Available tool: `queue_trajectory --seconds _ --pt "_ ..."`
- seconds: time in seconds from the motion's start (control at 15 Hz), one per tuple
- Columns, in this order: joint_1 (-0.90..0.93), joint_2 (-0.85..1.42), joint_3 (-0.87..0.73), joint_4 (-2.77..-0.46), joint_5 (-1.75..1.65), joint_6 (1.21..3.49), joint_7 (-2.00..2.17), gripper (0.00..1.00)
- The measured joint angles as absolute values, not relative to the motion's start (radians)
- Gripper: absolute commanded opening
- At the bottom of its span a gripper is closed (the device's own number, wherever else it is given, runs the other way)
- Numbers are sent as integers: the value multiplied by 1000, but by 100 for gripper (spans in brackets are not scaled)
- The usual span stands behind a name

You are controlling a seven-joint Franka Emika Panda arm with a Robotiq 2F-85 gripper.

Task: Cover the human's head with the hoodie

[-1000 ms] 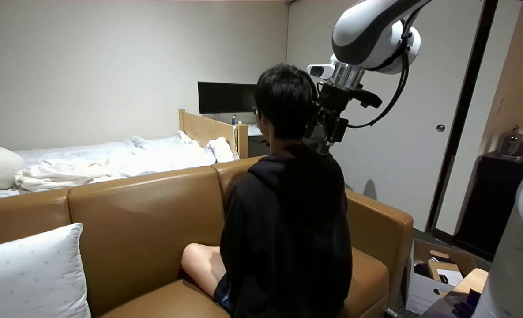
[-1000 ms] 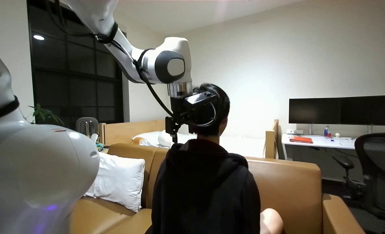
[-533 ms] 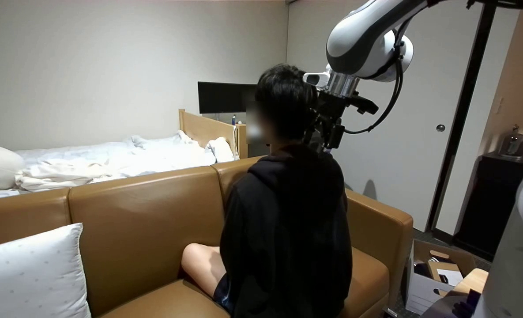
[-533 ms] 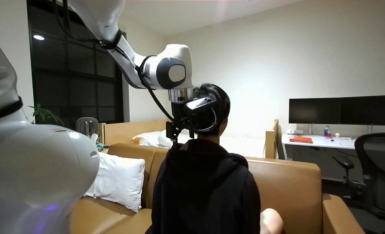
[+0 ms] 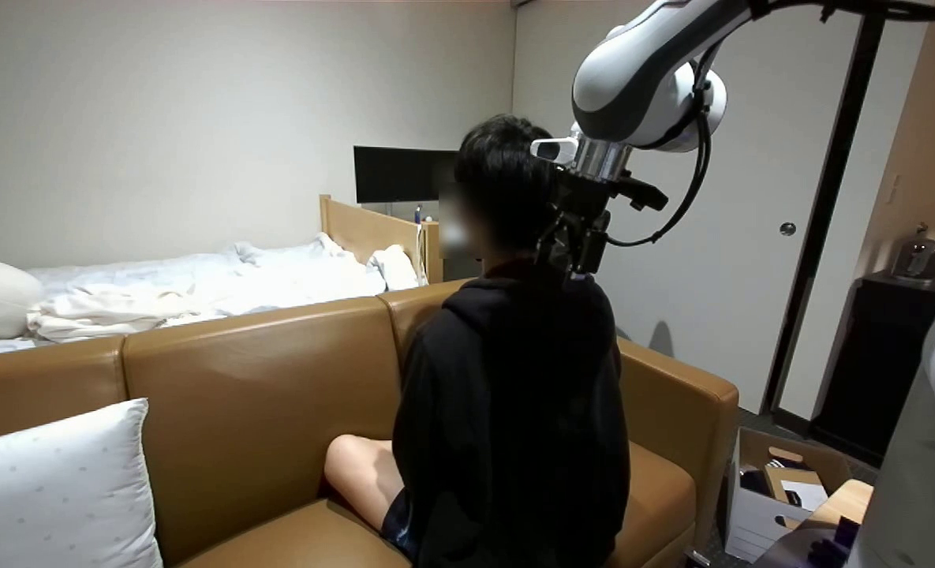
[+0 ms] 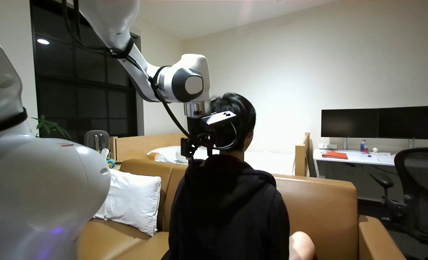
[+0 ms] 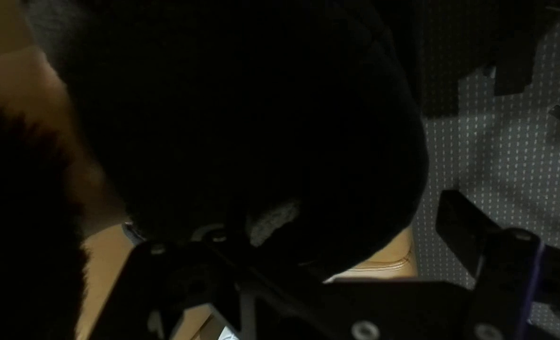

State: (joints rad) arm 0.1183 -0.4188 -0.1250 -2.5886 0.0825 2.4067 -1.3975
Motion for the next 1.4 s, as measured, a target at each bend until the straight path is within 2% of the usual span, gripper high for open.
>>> queue_trajectory --seconds 1.2,1.27,1.33,1.4 --pt "118 -373 -95 -2605 70 2421 -1319 100" --pt "118 -371 -95 -2605 70 2425 -1315 91" --pt "118 -368 -95 -2605 70 2428 -1311 74" --pt "118 -366 -95 -2605 70 2431 -1307 68"
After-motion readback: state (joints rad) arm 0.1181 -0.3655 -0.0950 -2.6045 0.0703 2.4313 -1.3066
